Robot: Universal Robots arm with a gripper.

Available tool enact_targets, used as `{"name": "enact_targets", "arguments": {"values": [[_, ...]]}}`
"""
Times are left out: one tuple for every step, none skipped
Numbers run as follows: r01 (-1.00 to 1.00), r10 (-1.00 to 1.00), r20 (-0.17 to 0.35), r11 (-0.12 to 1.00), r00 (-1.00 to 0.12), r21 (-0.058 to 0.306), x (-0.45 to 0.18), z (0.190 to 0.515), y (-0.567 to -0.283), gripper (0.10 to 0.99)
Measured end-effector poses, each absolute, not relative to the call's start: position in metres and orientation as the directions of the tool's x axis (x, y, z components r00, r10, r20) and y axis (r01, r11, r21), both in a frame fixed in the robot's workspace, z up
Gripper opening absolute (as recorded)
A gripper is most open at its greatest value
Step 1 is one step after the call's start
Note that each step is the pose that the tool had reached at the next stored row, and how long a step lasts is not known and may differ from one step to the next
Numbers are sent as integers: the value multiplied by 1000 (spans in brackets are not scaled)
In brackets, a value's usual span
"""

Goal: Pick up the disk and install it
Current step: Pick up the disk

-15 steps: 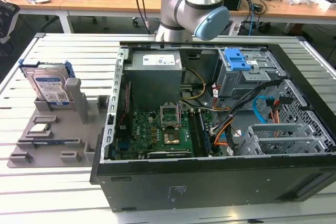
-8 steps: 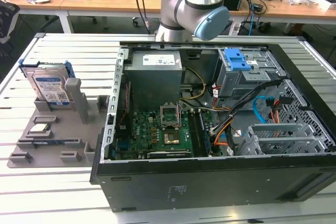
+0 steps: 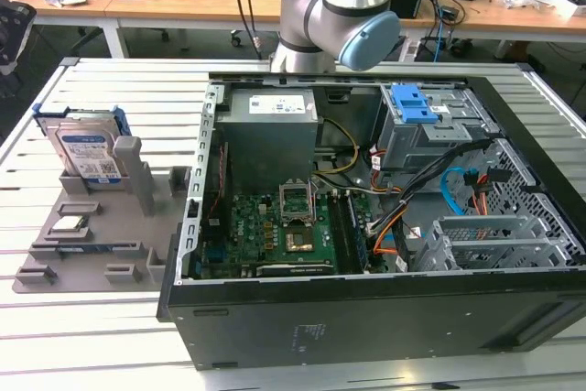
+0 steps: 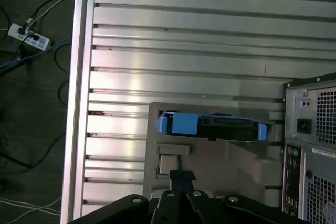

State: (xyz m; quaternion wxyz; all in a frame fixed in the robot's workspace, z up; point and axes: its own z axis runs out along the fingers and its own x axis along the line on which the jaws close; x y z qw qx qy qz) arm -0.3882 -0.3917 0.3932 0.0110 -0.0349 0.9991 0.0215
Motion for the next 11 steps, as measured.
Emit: {"name": "enact_targets", "arguments": {"values": [[-85,-84,-24,995,-996,42,-388,393,-392,106],[-99,-98,-24,994,-995,42,-388,393,-392,106],[-115,-114,-24,992,-993,42,-388,393,-392,106],[-130,-129,-24,991,-991,42,-388,393,-392,106],[-178,-177,-23,983,-984,42,-388,393,-392,106],[-223,-222,-24,974,-975,42,-388,393,-392,106],[-242,-241,-24,969,-970,42,-388,393,-392,106],[-260,-259,-24,965,-966,42,-388,393,-392,106],[-279,-278,-24,959,-960,42,-388,393,-392,106],[-293,-292,-24,955,-956,42,-388,393,-392,106],[-305,-304,-23,951,-952,42,-388,393,-392,106]]}}
